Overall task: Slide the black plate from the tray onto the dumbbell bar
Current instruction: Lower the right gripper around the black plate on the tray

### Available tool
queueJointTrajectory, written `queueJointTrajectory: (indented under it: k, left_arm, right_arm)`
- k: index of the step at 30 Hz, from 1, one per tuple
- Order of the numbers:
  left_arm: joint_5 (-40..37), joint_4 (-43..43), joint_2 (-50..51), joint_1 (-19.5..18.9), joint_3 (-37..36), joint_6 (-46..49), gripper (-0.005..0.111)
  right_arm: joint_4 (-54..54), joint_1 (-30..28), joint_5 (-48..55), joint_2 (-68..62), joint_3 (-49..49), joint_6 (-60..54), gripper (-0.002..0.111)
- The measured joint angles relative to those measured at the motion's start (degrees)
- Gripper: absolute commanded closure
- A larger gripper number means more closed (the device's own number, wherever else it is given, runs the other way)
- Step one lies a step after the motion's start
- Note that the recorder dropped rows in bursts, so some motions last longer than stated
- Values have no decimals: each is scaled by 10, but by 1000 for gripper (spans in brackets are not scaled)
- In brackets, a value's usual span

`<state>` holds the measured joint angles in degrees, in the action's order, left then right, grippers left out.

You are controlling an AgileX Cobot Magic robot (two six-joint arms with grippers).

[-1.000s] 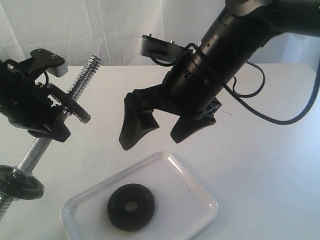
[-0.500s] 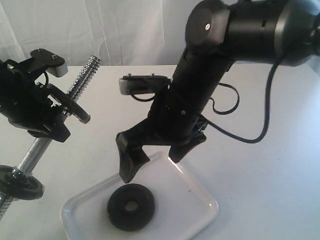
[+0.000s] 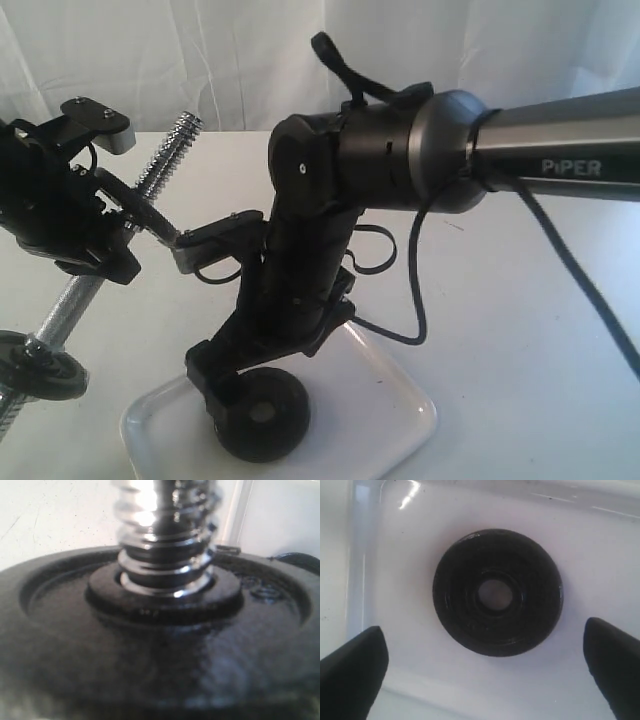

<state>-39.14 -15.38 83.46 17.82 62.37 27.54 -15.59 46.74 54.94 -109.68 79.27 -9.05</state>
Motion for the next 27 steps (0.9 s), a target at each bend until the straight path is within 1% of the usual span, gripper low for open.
queueJointTrajectory:
  k: [8, 11, 16, 20, 27]
  left_arm:
    - [0, 1, 0, 0, 0, -1, 107]
    - [0, 1, 0, 0, 0, -3, 107]
    - [0, 1, 0, 0, 0, -8, 107]
    - [0, 1, 0, 0, 0, -11, 107]
    - [0, 1, 0, 0, 0, -13, 107]
  right_arm:
    - [10, 1, -12, -49, 0, 0, 3]
    - [10, 6, -24, -52, 0, 0, 3]
    - [28, 29, -47, -56, 0, 1, 3]
    - [52, 29, -50, -58, 0, 7, 3]
    - [58, 31, -50, -58, 0, 15, 3]
